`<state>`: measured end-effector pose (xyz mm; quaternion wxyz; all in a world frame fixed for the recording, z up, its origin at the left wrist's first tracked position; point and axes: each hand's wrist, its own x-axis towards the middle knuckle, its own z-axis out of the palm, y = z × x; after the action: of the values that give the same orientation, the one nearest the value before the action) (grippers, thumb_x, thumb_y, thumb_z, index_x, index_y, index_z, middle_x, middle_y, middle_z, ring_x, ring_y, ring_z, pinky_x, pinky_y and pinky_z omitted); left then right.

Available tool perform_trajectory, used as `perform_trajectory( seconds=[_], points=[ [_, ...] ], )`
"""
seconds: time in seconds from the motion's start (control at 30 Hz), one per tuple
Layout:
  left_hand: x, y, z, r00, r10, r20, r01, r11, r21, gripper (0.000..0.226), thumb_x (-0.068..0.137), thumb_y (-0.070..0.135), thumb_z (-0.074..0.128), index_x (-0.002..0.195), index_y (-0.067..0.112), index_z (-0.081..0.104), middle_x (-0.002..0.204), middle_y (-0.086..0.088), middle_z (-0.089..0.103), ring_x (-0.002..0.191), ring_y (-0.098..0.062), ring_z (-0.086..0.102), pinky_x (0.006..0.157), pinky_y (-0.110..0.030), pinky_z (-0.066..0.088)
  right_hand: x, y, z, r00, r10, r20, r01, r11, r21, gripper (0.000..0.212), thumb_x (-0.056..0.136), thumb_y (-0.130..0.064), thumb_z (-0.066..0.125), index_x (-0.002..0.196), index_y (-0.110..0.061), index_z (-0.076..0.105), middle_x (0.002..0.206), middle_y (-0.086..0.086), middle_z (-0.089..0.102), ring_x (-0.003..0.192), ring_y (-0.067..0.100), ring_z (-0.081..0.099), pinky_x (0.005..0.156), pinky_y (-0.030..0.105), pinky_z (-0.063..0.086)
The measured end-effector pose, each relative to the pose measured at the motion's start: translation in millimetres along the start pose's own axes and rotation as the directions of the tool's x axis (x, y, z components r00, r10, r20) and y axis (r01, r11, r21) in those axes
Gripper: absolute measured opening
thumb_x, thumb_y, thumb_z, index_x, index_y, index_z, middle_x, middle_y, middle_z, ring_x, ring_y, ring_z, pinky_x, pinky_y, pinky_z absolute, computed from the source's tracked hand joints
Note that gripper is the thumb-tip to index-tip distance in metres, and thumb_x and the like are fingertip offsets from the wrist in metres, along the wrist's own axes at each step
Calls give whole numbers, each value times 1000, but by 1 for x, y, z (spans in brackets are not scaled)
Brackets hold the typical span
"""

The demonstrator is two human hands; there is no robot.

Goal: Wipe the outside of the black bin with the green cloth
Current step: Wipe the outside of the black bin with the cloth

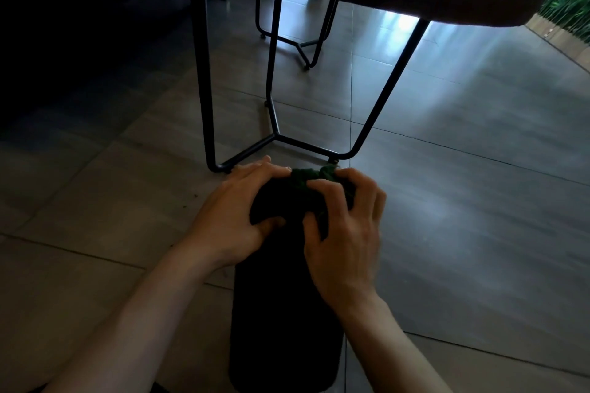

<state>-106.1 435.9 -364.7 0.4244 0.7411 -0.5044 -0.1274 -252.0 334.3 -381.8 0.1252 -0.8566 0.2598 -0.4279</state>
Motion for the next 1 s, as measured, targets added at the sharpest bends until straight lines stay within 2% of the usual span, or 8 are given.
perform_trajectory(
  seconds=[0.07,0.2,0.27,0.4,0.73,0.83,0.9,1.0],
  points=[
    [1,0,0,1000,-5,-1,4,1000,-10,69,76,16,83,135,37,54,150,10,46,149,-7,30,119,-38,33,-4,3,2,1000,-31,-2,31,997,-65,34,87,-24,62,120,-25,55,134,7,45,126,32,45,89,44,53],
    [3,-3,0,999,33,-12,-33,999,-9,60,79,14,78,131,37,57,141,17,54,147,-3,32,117,-38,36,-30,6,5,993,-72,95,82,991,-108,45,84,-17,74,125,-23,57,136,12,49,126,36,49,92,49,53],
    [2,-7,-2,999,-7,-34,7,1000,-9,61,80,15,79,130,40,56,142,14,53,147,-4,33,116,-42,38,-50,7,4,979,-111,172,134,982,-130,47,80,-14,78,123,-21,61,133,14,52,121,37,52,88,49,56],
    [0,-12,-5,997,-70,-23,70,998,-11,65,78,22,83,129,48,53,148,16,47,147,-2,30,117,-43,37,-88,6,-2,948,-229,219,260,957,-125,23,95,-28,61,118,-24,62,127,11,61,116,33,54,83,43,58],
    [0,-13,-3,1000,0,8,1,1000,-18,63,77,20,83,128,45,54,142,24,52,144,12,26,109,-16,26,-147,15,-12,806,-446,390,523,844,-116,13,104,-39,50,102,-38,63,119,-5,72,108,24,57,71,30,59],
    [0,-14,-2,1000,11,-3,-11,1000,-9,64,76,20,83,128,44,55,141,24,53,144,11,27,111,-20,28,-137,8,-22,809,-415,416,492,865,-94,18,105,-37,45,100,-37,63,114,-6,72,103,22,62,69,27,58],
    [-1,-15,-3,1000,10,-12,-10,1000,-9,64,76,20,83,127,45,54,140,25,53,144,11,27,112,-22,29,-121,4,-32,857,-374,355,416,908,-45,13,99,-28,54,101,-32,67,114,-3,69,96,24,67,71,28,57],
    [-3,-16,-4,1000,2,3,-2,1000,-22,65,76,21,84,126,49,53,142,24,52,144,11,27,111,-23,30,-75,11,-56,962,-114,247,108,994,34,26,79,-23,66,104,-28,68,111,-3,66,96,22,64,75,34,54]
  ],
)
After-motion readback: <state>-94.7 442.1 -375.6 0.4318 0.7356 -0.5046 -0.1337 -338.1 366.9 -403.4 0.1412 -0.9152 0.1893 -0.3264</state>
